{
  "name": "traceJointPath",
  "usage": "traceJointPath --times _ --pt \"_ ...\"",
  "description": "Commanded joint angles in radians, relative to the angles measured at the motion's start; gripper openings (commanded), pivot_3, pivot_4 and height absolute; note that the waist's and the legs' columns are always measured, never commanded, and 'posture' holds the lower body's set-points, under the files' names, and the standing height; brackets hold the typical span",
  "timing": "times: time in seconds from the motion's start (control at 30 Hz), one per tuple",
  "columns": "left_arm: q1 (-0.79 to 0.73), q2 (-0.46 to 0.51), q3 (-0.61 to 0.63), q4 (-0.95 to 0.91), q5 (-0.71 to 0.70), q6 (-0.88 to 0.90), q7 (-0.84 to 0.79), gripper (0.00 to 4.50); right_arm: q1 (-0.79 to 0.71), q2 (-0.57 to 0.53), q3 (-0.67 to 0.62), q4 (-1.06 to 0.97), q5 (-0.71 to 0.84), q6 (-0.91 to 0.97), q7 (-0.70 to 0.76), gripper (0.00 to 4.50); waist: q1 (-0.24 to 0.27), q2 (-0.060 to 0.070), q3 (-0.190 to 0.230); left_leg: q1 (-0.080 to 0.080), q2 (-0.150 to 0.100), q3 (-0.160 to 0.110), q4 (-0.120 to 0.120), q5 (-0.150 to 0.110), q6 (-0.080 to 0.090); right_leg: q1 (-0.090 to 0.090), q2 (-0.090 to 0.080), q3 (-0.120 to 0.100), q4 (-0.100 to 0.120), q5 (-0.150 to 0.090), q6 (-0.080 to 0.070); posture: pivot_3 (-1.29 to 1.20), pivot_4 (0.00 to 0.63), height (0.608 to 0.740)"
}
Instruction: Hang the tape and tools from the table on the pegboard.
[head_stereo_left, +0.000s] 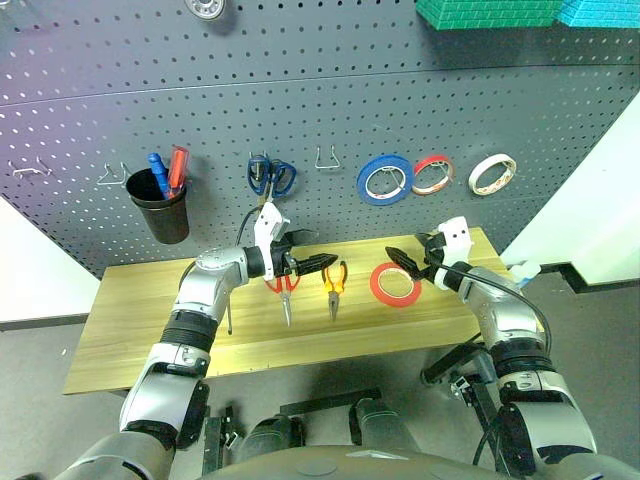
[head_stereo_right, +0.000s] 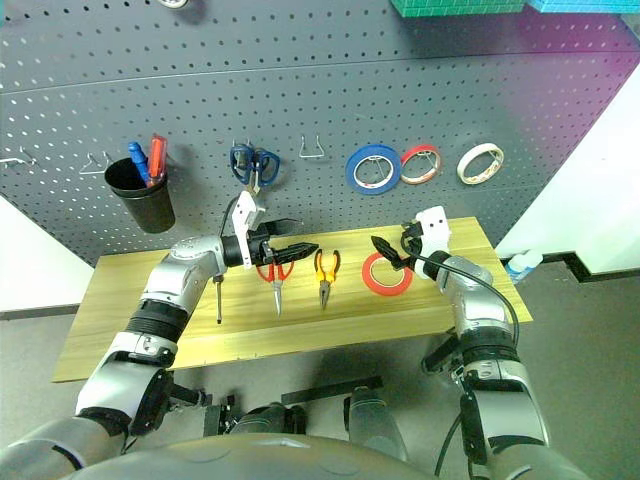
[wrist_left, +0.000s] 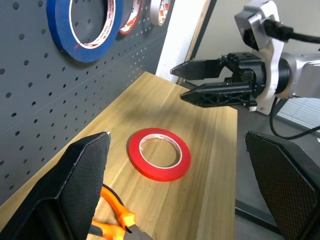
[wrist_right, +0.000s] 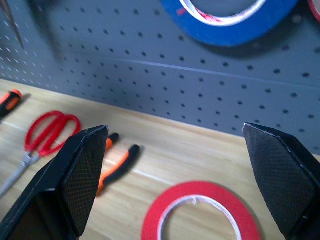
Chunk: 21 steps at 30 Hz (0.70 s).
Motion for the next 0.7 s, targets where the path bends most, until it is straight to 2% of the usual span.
traceJointPath --times 0.03,0.5,0.7 --pt "-0.004 -0.003 0.012 -0.04 -0.022 0.002 -0.003 4.49 0.005 -0.001 -0.031 -0.081 0.043 -0.008 0.014 4.5 0.001 0.0 0.0 0.0 0.0 0.0 0.0 0.0 0.0 0.0 0.0 0.0 0.0 0.0 0.0 -0.22 0.089 0.74" --pt "-0.033 -0.009 0.019 -0.019 -0.022 -0.006 -0.018 4.49 0.017 -0.018 -0.046 -0.108 0.069 0.007 0.015 4.5 -0.003 0.0 0.0 0.0 0.0 0.0 0.0 0.0 0.0 0.0 0.0 0.0 0.0 0.0 0.0 -0.23 0.084 0.74" --pt "-0.003 0.024 0.028 -0.057 -0.022 0.013 -0.022 4.49 0.005 -0.034 -0.018 -0.079 0.037 0.03 0.014 4.5 -0.002 0.0 0.0 0.0 0.0 0.0 0.0 0.0 0.0 0.0 0.0 0.0 0.0 0.0 0.0 -0.2 0.11 0.74"
